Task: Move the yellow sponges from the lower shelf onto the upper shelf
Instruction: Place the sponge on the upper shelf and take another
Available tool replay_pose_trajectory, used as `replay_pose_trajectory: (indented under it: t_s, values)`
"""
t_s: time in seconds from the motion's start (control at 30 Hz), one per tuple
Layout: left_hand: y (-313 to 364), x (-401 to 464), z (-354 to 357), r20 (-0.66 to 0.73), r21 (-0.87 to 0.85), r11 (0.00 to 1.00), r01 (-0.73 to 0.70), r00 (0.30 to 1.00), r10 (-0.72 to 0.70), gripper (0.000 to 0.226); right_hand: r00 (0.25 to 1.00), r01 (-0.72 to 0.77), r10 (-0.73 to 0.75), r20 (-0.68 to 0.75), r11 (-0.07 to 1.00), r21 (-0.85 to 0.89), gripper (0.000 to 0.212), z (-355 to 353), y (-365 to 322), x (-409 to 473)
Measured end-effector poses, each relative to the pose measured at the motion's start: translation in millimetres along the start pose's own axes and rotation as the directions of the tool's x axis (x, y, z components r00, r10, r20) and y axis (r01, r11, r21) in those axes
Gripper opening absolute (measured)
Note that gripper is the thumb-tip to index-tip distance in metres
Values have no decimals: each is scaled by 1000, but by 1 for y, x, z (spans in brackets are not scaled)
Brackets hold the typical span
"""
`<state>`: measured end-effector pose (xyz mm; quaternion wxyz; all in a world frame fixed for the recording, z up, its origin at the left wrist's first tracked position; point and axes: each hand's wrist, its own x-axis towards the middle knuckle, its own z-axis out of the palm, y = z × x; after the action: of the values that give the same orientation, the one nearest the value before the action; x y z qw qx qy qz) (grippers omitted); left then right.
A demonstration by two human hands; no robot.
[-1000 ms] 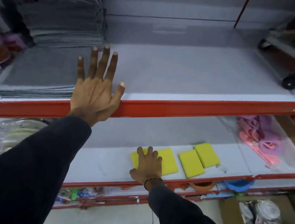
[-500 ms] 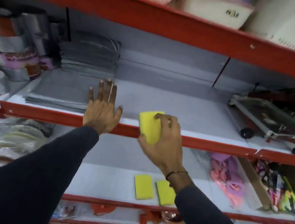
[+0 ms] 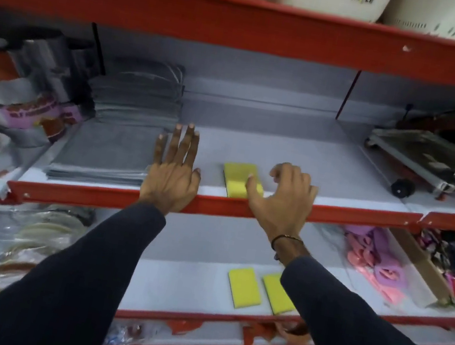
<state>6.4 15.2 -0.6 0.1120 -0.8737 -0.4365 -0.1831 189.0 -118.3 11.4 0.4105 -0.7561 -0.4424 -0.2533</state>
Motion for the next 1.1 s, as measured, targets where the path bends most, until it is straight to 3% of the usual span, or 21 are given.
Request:
replay_pose_trajectory:
  t_s: [0.07,0.1,0.17,0.2,0.27,0.33,0.43,0.57,0.73,0.83,0.93,1.03,1.1]
  values:
    - [-1,2,1,2,-34,999,1,1000,-1,78,998,36,-36,-47,999,19,31,-8,21,-33]
    - [-1,3,1,7,-40,999,-2,1000,2,78,998,56,-56,14,998,5,29,-6,34,-55]
    - [0,2,3,10,-44,999,0,1000,1,78,960,66,-44,278,995,-71,28,8,60,-105]
    - [-1,3,5,11,-45,999,-3,1000,3,77,892,64,11,453,987,-150,34,20,72,-127]
    - [-3,4,8,24,-42,999,6,1000,-5,78,671,83,171,722,950,-302,56,45,91,-162]
    - [-4,5,11,34,-38,999,8,999,-6,78,506,115,271,819,920,-375,69,69,103,-187]
    - [-4,8,14,55,-17,1000,2,998,-1,78,411,156,295,862,909,-386,72,90,105,-208]
    - [-6,8,14,55,-11,1000,-6,998,6,77,482,177,175,858,940,-291,69,88,96,-213]
    - [-3,5,7,54,-34,999,-6,999,8,78,663,148,-2,749,981,-128,64,37,73,-181]
    - [-2,2,3,51,-54,999,-5,999,8,78,783,141,-124,610,990,20,67,-6,63,-154]
    - [-1,-1,-2,51,-79,997,-14,999,18,77,900,193,-213,381,977,89,67,-42,57,-112]
    - [0,-3,-3,61,-77,997,-17,998,22,76,959,178,-185,215,983,52,64,-54,47,-53]
    - [0,-5,-6,56,-85,996,-15,998,19,76,980,66,-63,188,998,-7,62,-50,41,-14]
